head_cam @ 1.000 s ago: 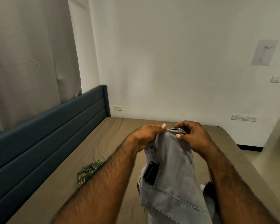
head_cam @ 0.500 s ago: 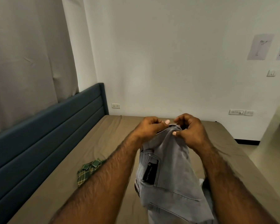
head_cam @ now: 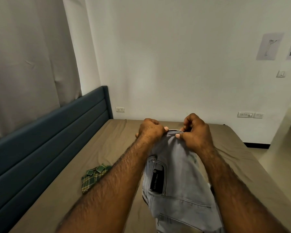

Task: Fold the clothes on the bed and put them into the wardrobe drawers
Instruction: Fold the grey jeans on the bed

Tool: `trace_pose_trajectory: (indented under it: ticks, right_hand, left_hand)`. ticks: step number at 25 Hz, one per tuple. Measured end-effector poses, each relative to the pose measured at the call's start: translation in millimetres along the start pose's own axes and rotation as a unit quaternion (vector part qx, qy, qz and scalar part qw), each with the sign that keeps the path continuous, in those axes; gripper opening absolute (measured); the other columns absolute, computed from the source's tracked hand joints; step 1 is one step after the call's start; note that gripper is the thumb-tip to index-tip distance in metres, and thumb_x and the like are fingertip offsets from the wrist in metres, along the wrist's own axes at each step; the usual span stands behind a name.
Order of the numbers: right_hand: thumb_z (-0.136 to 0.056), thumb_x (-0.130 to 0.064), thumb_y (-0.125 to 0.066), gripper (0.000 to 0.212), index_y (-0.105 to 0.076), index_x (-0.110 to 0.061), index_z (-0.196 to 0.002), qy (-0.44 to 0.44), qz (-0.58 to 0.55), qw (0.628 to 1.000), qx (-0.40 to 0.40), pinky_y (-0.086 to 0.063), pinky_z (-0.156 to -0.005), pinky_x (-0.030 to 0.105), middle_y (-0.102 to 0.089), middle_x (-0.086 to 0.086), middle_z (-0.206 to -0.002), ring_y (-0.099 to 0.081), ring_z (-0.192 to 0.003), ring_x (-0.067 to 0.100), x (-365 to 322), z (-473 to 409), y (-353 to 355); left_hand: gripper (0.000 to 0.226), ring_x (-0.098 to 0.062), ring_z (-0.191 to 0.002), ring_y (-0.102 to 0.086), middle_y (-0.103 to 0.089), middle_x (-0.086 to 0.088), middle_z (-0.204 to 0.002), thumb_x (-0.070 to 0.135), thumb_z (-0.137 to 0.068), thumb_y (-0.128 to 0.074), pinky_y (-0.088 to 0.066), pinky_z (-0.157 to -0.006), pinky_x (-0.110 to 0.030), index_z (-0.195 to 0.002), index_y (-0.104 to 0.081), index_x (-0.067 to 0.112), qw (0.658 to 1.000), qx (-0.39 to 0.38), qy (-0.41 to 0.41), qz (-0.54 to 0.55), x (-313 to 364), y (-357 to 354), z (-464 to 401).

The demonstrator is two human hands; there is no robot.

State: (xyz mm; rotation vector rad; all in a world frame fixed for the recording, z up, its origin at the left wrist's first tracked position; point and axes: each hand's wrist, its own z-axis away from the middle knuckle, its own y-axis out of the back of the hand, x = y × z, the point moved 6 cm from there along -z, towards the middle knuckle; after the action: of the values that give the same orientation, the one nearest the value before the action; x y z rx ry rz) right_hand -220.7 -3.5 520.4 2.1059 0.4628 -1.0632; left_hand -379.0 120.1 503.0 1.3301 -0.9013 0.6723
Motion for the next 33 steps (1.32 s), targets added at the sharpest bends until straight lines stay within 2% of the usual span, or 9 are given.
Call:
trace_pose_trajectory:
  ticks: [5, 10, 13, 16, 18, 20, 26, 30, 33]
  right_hand:
    - [-0.069, -0.004, -0.087, 0.037, -0.060, -0.023, -0.084, 0.044, 0.045, 0.998, 0.012, -0.050, -0.064, 0.025, -0.068, -0.006, -0.077, -0.064, -0.072, 0.013, -3.9, 7.0, -1.1]
    - [-0.080, 0.004, -0.079, 0.031, -0.076, -0.025, -0.092, -0.030, -0.093, 0.995, 0.020, -0.060, -0.083, 0.033, -0.073, -0.007, -0.083, -0.066, -0.075, 0.011, 19.7, -12.3, 12.8]
    - [-0.088, 0.011, -0.069, 0.031, -0.079, -0.017, -0.096, -0.075, -0.184, 0.979, -0.046, -0.059, -0.087, 0.035, -0.079, 0.004, -0.092, -0.072, -0.089, 0.021, 34.6, -7.2, 9.0]
    - [-0.085, 0.012, -0.063, 0.027, -0.078, -0.005, -0.100, -0.139, -0.340, 0.923, -0.117, -0.055, -0.081, 0.037, -0.079, 0.013, -0.102, -0.068, -0.095, 0.030, 54.9, 11.2, 0.2]
    - [-0.073, -0.012, -0.072, 0.014, -0.076, -0.006, -0.085, -0.222, -0.417, 0.871, -0.136, -0.048, -0.067, 0.033, -0.073, 0.012, -0.088, -0.060, -0.082, 0.031, 71.5, 19.3, -1.5]
    - [-0.080, -0.043, -0.078, 0.031, -0.073, -0.012, -0.077, -0.292, -0.335, 0.870, -0.214, -0.044, -0.057, 0.029, -0.064, 0.005, -0.072, -0.053, -0.063, 0.022, 86.2, 29.6, -6.4]
    - [-0.099, -0.021, -0.062, 0.023, -0.078, -0.005, -0.097, -0.334, -0.151, 0.862, -0.351, -0.063, -0.085, 0.047, -0.076, 0.013, -0.087, -0.070, -0.084, 0.029, 102.5, 67.3, -35.9]
    - [-0.098, -0.008, -0.067, 0.015, -0.073, 0.003, -0.089, -0.385, -0.068, 0.854, -0.344, -0.064, -0.067, 0.036, -0.072, 0.017, -0.079, -0.071, -0.072, 0.027, 107.3, 74.5, -52.2]
    - [-0.080, -0.023, -0.076, 0.022, -0.073, -0.001, -0.083, -0.341, 0.037, 0.904, -0.255, -0.056, -0.053, 0.033, -0.074, 0.016, -0.073, -0.074, -0.068, 0.032, 115.4, 60.7, -56.6]
  left_hand:
    - [0.031, -0.017, -0.091, -0.065, -0.071, 0.008, -0.074, 0.049, -0.083, -0.082, -0.040, -0.099, -0.044, -0.070, -0.071, 0.023, 0.995, 0.055, -0.047, -0.068, -1.0, 1.2, 14.9]
    - [0.064, -0.027, -0.094, -0.069, -0.074, -0.008, -0.107, 0.088, -0.089, -0.041, -0.051, -0.084, -0.039, -0.093, -0.061, 0.027, 0.992, -0.111, 0.062, 0.027, -47.6, 8.6, 18.1]
    - [0.043, -0.019, -0.078, -0.066, -0.073, -0.004, -0.084, 0.062, -0.098, -0.062, -0.044, -0.084, -0.038, -0.086, -0.069, 0.021, 0.951, -0.257, 0.072, 0.157, -63.0, -1.7, 24.8]
    - [0.017, -0.015, -0.081, -0.062, -0.072, 0.002, -0.084, 0.023, -0.100, -0.069, -0.046, -0.077, -0.034, -0.084, -0.073, 0.024, 0.937, -0.227, 0.009, 0.266, -55.8, -13.8, 23.6]
    - [0.017, -0.017, -0.082, -0.066, -0.073, -0.003, -0.092, 0.012, -0.104, -0.058, -0.054, -0.074, -0.031, -0.100, -0.073, 0.018, 0.899, -0.221, 0.022, 0.378, -49.5, -22.7, 27.5]
    - [0.016, -0.018, -0.081, -0.066, -0.070, -0.005, -0.093, 0.008, -0.105, -0.053, -0.057, -0.069, -0.028, -0.105, -0.068, 0.013, 0.876, -0.245, 0.006, 0.415, -28.7, -33.7, 36.0]
    - [0.019, -0.012, -0.072, -0.059, -0.064, 0.000, -0.079, 0.004, -0.099, -0.057, -0.047, -0.067, -0.025, -0.084, -0.063, 0.013, 0.920, -0.313, -0.113, 0.207, 38.2, -40.9, 66.8]
    - [0.014, -0.016, -0.080, -0.061, -0.067, 0.002, -0.081, 0.017, -0.097, -0.067, -0.049, -0.072, -0.029, -0.083, -0.065, 0.019, 0.956, -0.271, -0.107, 0.034, 28.7, -28.0, 73.3]
    - [0.025, -0.021, -0.093, -0.070, -0.074, 0.000, -0.097, 0.041, -0.088, -0.082, -0.057, -0.074, -0.034, -0.096, -0.073, 0.019, 0.937, -0.234, -0.111, -0.234, 10.6, -14.5, 71.0]
